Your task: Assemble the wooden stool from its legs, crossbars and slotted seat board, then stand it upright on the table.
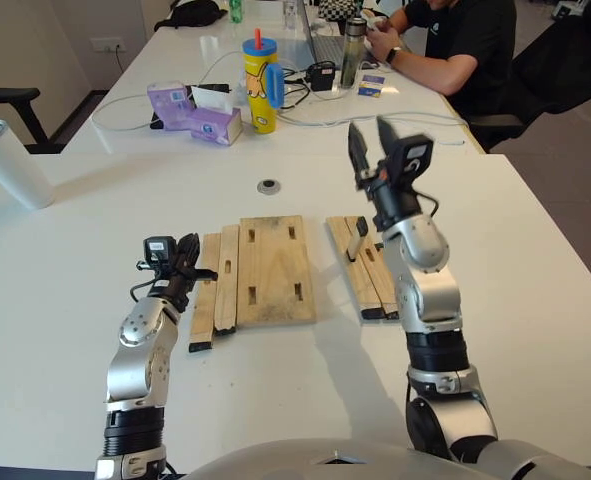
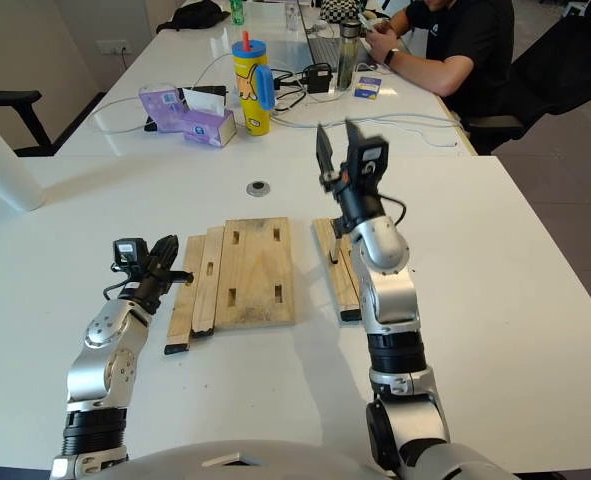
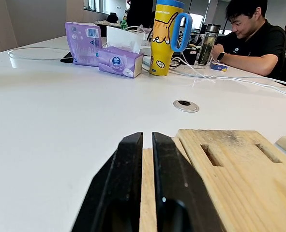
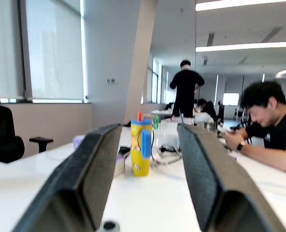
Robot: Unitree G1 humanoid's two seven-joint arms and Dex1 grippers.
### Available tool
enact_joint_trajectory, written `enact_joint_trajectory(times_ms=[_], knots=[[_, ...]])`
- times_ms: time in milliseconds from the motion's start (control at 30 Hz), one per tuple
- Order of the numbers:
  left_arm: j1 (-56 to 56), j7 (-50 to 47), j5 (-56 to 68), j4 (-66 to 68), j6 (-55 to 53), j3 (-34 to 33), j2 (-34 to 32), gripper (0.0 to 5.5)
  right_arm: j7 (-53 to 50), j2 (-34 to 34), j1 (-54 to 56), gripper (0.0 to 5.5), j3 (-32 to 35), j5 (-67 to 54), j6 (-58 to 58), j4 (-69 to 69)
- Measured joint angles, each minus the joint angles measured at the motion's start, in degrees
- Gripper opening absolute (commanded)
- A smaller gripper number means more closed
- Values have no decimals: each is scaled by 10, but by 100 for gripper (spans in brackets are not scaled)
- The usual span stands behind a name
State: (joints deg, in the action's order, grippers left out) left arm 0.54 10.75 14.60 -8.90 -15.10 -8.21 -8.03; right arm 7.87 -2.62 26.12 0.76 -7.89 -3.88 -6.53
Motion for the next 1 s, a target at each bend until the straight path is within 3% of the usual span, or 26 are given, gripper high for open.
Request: enact_joint_trajectory(times_ms=[167,300,567,800,1000], knots=[[10,-6,-1,0,5,2,9,38,-27,-14,15,344,38,-10,-47,-16],[17,-14,-2,-2,10,3,14,38,-33,-38,-4,344,46,4,-94,-8],[45,-38,-6,-10,29,8,40,38,16,-117,-228,344,44,9,-253,-29],[66,-53,-12,-18,43,9,56,38,135,-184,-264,344,6,-57,-371,-170],[66,-57,-13,-18,47,11,60,38,132,-200,-263,344,-16,-90,-518,-234]])
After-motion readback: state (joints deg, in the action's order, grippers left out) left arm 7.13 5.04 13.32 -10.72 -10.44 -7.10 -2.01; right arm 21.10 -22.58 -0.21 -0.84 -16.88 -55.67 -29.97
